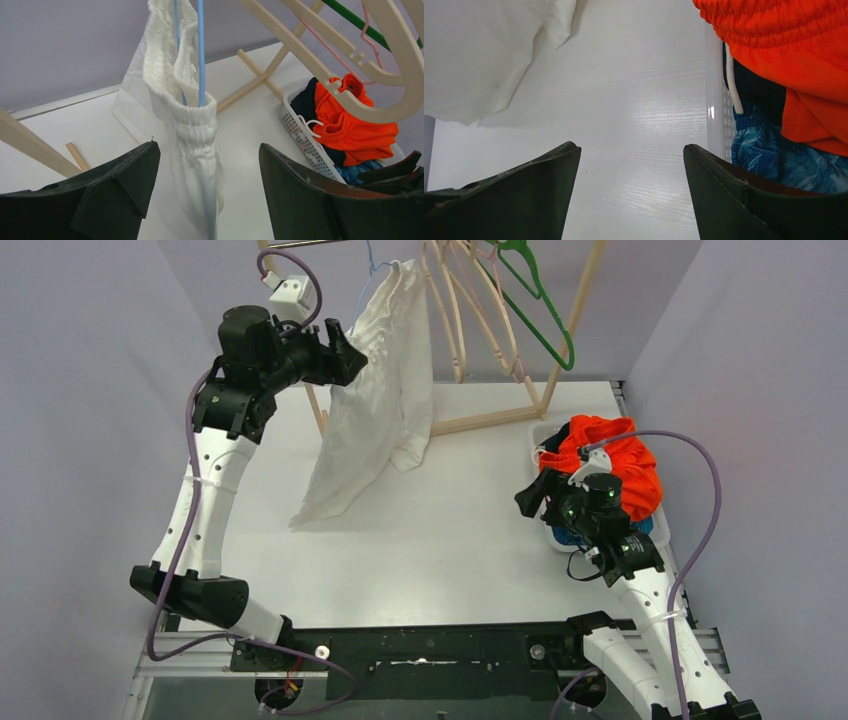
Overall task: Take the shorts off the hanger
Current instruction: Pick up the hanger from the clothes rod.
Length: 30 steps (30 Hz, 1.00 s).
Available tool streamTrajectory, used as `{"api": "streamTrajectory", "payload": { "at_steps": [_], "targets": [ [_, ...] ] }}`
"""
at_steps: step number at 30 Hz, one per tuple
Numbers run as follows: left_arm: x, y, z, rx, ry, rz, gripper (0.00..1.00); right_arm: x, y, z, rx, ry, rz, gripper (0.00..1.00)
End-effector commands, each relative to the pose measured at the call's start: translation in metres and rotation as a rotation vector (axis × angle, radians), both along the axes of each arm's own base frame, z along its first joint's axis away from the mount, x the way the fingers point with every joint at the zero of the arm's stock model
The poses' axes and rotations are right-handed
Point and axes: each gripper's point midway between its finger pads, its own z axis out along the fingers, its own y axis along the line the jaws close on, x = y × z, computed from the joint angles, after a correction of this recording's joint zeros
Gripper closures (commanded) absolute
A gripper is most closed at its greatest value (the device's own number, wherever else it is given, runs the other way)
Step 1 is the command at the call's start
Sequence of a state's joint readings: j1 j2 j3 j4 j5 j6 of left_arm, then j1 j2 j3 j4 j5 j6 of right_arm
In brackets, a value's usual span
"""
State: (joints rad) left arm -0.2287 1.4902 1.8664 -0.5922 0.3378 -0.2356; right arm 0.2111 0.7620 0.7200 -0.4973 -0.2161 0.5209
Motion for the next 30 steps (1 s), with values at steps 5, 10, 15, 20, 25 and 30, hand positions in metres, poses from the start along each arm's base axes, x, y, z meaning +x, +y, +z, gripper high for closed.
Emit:
{"api": "streamTrajectory", "payload": {
  "at_steps": [5, 10, 15, 20, 25, 30],
  "targets": [
    [0.027, -0.007, -0.002, 0.120, -0.030, 0.108, 0.37, 0.006, -0.001, 0.013, -0.022, -0.027, -0.003, 0.23],
    [0.027, -0.021, -0.003, 0.112, -0.069, 0.058, 0.57, 0.006, -0.004, 0.007, -0.046, -0.009, -0.004, 0.22],
    [0.023, -0.024, 0.006, 0.074, -0.130, 0.049, 0.91, 0.006, -0.007, 0.003, -0.069, 0.010, -0.011, 0.22],
    [0.023, -0.023, 0.019, 0.013, -0.205, 0.069, 1.00, 0.006, -0.010, 0.000, -0.083, 0.018, -0.018, 0.22],
    [0.019, -0.031, 0.041, -0.004, -0.296, 0.087, 1.00, 0.007, -0.012, -0.007, -0.099, 0.033, -0.025, 0.22],
    [0.019, -0.031, 0.053, 0.013, -0.381, 0.124, 1.00, 0.007, -0.012, -0.011, -0.104, 0.052, -0.021, 0.22]
  ]
}}
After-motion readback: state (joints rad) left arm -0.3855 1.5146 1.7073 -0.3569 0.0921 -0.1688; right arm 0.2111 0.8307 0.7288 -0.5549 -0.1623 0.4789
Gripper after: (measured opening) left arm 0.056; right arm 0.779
